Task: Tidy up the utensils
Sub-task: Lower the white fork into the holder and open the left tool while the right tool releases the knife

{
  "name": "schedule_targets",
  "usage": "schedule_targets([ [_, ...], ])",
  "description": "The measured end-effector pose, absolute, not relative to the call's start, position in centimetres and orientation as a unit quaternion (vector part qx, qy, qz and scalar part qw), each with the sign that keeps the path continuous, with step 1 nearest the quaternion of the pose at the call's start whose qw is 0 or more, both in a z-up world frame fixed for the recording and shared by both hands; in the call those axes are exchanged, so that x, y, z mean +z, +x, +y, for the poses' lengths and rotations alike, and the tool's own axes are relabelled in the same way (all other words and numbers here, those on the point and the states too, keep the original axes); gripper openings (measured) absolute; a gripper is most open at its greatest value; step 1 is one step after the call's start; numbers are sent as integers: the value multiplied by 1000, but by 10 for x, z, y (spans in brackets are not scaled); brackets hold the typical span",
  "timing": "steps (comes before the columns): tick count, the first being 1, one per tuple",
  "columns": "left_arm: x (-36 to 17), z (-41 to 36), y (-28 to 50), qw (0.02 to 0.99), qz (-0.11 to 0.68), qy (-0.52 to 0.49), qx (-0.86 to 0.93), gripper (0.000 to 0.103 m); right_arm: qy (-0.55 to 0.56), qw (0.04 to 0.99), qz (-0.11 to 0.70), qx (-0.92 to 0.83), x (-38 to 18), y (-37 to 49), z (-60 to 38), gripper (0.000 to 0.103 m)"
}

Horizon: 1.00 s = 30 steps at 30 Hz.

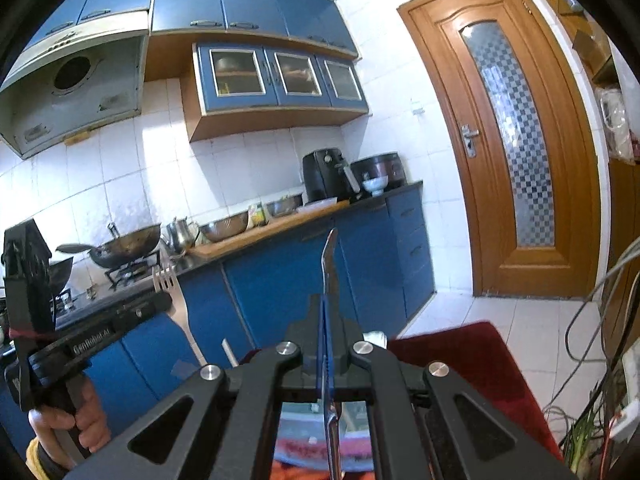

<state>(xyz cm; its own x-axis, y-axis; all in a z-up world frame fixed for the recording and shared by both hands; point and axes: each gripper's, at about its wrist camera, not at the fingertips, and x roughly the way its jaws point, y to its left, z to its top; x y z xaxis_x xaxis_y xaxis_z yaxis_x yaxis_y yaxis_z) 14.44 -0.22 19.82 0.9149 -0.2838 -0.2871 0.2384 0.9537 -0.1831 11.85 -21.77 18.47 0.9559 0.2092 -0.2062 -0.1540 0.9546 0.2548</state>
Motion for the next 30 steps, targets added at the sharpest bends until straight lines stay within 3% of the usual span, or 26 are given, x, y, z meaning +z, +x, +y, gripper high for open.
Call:
schedule_targets([
  [13,171,-17,181,981,150,-54,-110,0,109,991,56,62,176,163,-214,2],
  [30,115,-23,203,975,188,-44,-106,0,97,984,129,81,117,191,-205,3],
])
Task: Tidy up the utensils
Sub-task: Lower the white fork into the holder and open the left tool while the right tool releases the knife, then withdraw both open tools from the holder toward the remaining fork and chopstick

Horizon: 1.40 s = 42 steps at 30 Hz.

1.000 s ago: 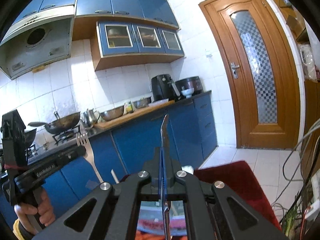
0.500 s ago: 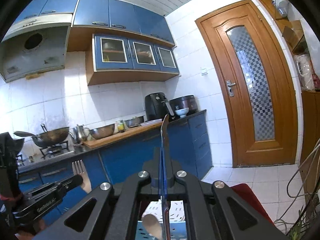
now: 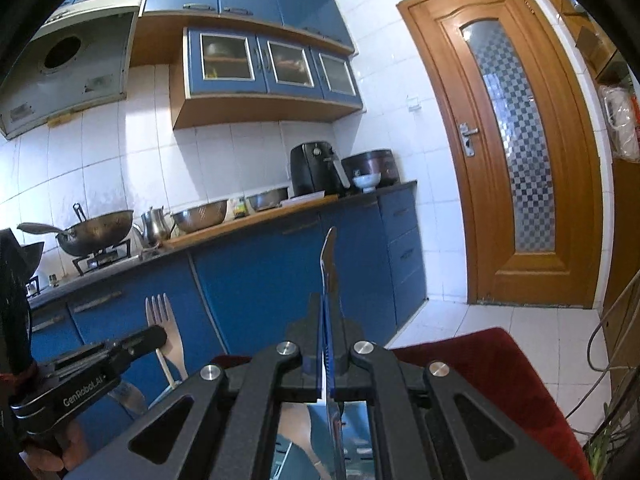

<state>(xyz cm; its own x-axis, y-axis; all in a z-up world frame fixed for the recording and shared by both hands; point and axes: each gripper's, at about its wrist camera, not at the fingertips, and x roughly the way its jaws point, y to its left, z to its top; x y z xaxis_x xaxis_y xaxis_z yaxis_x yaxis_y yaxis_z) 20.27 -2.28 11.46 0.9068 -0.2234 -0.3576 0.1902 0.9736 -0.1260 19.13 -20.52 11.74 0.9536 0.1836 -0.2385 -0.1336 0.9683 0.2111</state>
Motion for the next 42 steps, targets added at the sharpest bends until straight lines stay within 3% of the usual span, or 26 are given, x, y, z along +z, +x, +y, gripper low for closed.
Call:
schedule_targets([
  [6,114,-25,203,973,197,-43,-115,1,104,979,147,94,110,191,-205,3],
  [7,114,-25,203,972,199,-44,-117,7,107,978,150,96,110,191,-206,4],
  [10,117,-23,203,971,201,-50,-121,29,116,976,151,103,112,188,-208,20],
  [20,139,-25,181,972,190,-34,-132,30,132,973,148,115,133,165,-208,23],
  [42,149,-3,96,961,246,-49,-118,34,186,941,258,116,131,92,-205,31],
])
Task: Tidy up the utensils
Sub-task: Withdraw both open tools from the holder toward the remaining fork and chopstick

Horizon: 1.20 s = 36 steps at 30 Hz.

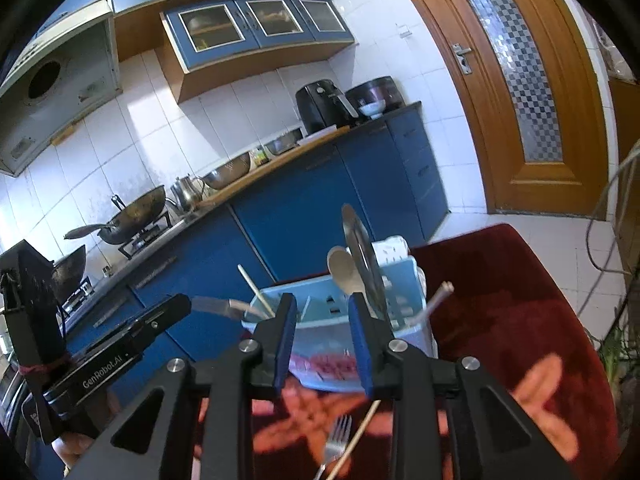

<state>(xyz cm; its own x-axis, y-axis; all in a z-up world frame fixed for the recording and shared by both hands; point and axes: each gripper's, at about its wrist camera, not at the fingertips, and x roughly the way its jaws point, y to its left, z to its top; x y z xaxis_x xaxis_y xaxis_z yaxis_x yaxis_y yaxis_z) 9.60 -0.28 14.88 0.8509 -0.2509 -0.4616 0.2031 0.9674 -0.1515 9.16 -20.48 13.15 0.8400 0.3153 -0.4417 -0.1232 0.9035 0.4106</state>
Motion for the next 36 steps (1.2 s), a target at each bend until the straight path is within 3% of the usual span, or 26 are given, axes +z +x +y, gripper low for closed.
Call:
schedule_targets([
  [10,114,15,55,946,299,-61,-109,34,184,927,311,104,98,62,-199,37],
  [24,42,29,50,923,372,-65,-79,34,165,893,408,93,27,62,-166,37],
  [36,13,34,61,908,404,-79,-80,34,128,875,458,94,-10,83,-141,36],
])
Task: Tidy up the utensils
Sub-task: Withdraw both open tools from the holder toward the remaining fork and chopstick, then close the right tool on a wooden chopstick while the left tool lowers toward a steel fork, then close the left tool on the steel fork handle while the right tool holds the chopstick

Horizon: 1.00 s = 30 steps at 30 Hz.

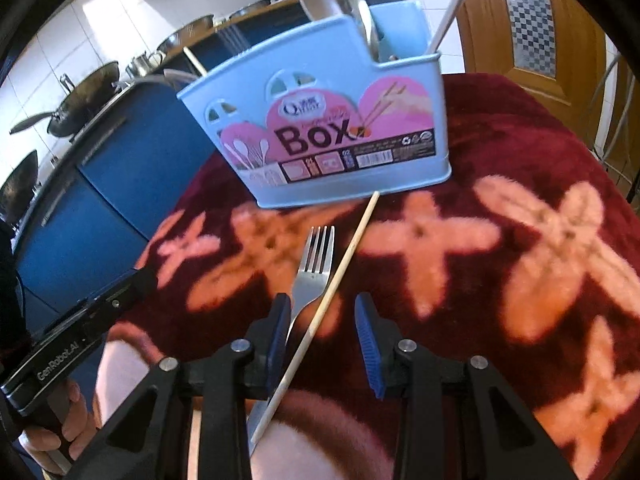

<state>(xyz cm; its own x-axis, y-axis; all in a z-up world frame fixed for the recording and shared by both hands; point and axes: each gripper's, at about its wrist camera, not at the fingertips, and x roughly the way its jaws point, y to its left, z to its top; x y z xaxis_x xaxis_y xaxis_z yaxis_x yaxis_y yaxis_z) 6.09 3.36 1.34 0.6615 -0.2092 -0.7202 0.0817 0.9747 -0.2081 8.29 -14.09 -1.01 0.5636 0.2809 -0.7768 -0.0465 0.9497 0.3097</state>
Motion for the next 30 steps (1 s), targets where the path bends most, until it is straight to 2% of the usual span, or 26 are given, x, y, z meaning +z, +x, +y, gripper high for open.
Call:
schedule_targets([
  [4,12,37,60,908,401,-89,-81,34,112,873,466,87,-16,90,-137,29],
  [9,7,39,63,906,406,-91,-81,34,109,872,470,83,-20,98,-137,26],
  [11,4,37,64,904,410,-89,-81,34,110,872,470,79,-22,99,-138,16],
  [19,4,30,63,901,416,-83,-87,34,149,869,465,86,-19,97,-155,6],
  [30,4,-2,64,887,437,-67,-131,34,155,876,451,72,-5,68,-193,6],
])
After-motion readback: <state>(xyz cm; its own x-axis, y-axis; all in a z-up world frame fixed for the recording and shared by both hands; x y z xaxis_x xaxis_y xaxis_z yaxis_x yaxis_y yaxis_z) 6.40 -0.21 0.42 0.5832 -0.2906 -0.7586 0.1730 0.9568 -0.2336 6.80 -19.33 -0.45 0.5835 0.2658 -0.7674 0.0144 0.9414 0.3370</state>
